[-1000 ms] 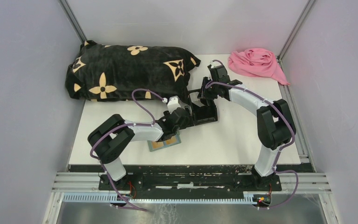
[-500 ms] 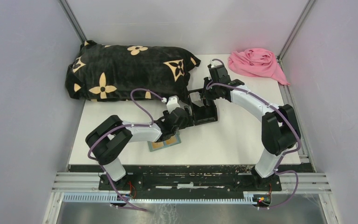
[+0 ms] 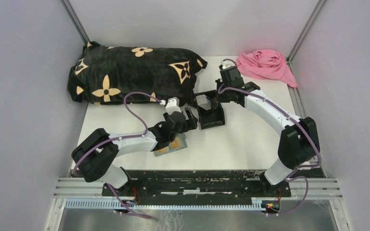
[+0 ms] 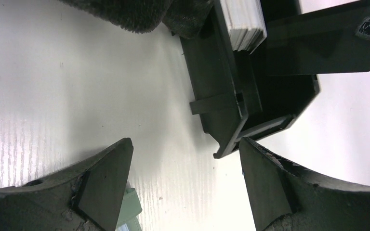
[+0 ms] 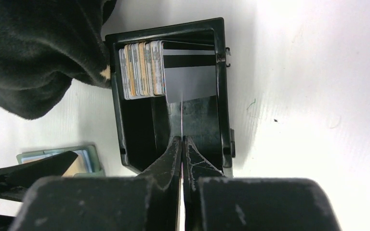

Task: Put the credit cards into the card holder
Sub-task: Pick up the credit card from the storage box.

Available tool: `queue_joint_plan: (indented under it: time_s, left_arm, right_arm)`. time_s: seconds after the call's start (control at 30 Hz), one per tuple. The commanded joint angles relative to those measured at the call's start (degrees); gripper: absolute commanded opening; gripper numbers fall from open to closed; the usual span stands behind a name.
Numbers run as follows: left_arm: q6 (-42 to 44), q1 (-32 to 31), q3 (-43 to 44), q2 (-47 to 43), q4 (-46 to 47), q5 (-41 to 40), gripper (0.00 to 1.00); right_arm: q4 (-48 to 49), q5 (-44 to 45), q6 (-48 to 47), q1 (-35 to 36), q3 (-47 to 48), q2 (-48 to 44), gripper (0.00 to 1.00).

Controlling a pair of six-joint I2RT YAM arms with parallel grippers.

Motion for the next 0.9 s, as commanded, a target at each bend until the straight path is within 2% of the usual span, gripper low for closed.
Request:
queue_joint_plan:
  time_s: [0.0,0.3,0.43,0.6,0.87]
  left_arm:
    - [2.5,0.1,-2.5,-6.2,4.5,1.3,0.88]
    - [5.0,0.1,-5.2,-13.7,4.2,8.1,0.89]
    - [7.7,0.1,-7.1,-16.9,5.9,12.3,0.89]
    - [11.1,0.1,-9.4,-20.4,9.3,20.1,0.83]
    - [14.5,0.1,-13.5,-23.8,13.9,32.0,0.82]
  right_arm:
    - [-0.4,1.6,-1.6,0.5,-1.9,-6.7,0.01]
    - [-0.9,-4.0,-2.8,3.4,-10.6,-19.1,0.01]
    - [-1.7,-9.3,-3.0,5.8,-14.6,-24.3,0.01]
    - [-3.3,-15.6,-2.4,8.7,-18.8,-30.1,0.01]
    - [-4.0,-26.4,0.1,9.7,-22.3,-35.5,0.01]
